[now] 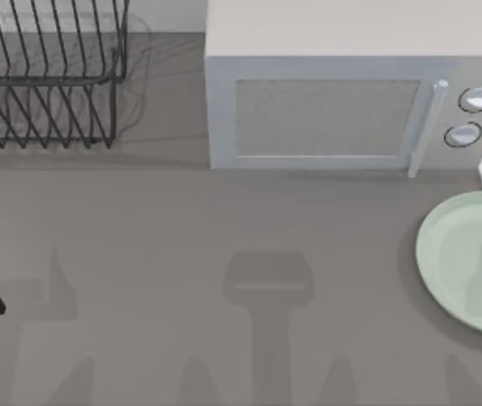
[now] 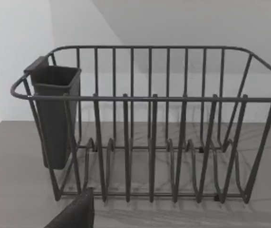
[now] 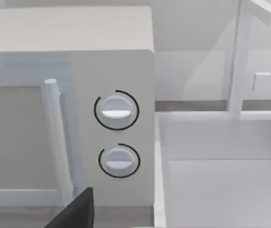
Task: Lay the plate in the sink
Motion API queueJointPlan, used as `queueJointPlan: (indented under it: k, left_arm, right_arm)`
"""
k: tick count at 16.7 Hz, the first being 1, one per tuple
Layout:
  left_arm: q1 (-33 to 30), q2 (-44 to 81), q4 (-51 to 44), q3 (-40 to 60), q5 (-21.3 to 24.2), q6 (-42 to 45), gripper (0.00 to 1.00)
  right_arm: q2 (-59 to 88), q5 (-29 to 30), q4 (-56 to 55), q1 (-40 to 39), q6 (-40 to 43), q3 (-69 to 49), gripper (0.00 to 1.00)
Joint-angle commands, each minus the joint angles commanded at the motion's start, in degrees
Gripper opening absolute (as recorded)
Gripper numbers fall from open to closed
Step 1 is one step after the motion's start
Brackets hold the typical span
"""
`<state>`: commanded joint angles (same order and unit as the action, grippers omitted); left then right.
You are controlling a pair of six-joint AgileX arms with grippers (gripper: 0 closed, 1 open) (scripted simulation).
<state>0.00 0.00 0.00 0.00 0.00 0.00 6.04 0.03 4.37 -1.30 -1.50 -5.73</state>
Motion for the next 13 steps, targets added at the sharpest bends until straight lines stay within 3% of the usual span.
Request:
queueJointPlan:
  k: [5,13]
  left_arm:
    - [0.00,0.00,0.00,0.00,0.00,0.00,1.00]
    - [0.00,0.00,0.00,0.00,0.00,0.00,1.00]
  right_arm:
    - [20.64,-0.01,13.12,-4.24,-4.31,-16.48,1.00]
    - [67.65,-0.15,40.11,-13.39,-12.98,-49.77,1.00]
